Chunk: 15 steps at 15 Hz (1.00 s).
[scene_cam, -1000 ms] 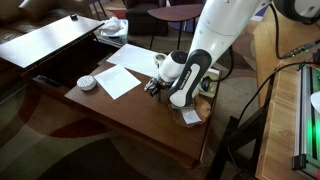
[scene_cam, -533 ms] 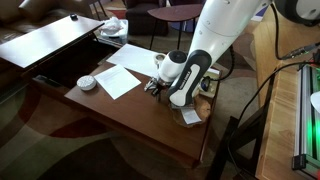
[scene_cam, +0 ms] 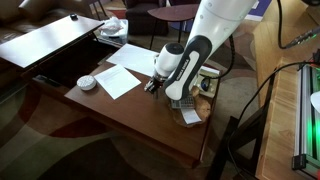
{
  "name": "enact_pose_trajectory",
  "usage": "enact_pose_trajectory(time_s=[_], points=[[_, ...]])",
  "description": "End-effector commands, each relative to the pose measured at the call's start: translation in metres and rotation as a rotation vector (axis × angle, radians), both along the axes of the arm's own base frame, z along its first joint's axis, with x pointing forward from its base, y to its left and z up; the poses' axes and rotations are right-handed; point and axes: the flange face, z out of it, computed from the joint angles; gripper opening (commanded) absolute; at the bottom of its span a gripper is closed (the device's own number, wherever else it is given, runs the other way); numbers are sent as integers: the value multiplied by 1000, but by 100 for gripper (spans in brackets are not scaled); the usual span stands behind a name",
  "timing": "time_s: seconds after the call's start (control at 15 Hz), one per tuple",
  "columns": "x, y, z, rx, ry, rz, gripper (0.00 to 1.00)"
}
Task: Pick up the metal cylinder and move it forward onto the book in the top right corner of the table
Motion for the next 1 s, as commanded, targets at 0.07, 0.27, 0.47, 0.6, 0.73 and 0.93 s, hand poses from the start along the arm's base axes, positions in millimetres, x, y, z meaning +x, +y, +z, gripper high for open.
enact_pose_trajectory(time_s=[0.07,0.27,0.47,0.6,0.73,0.93], points=[[8,-37,95,93,20,-50,12],[5,-96,145,50,8,-179,12],[-10,-144,170,0,39,-272,12],[10,-141,163,3,-4,-224,37],[12,-141,164,7,-8,-222,37],[12,-131,160,13,-2,-209,37]])
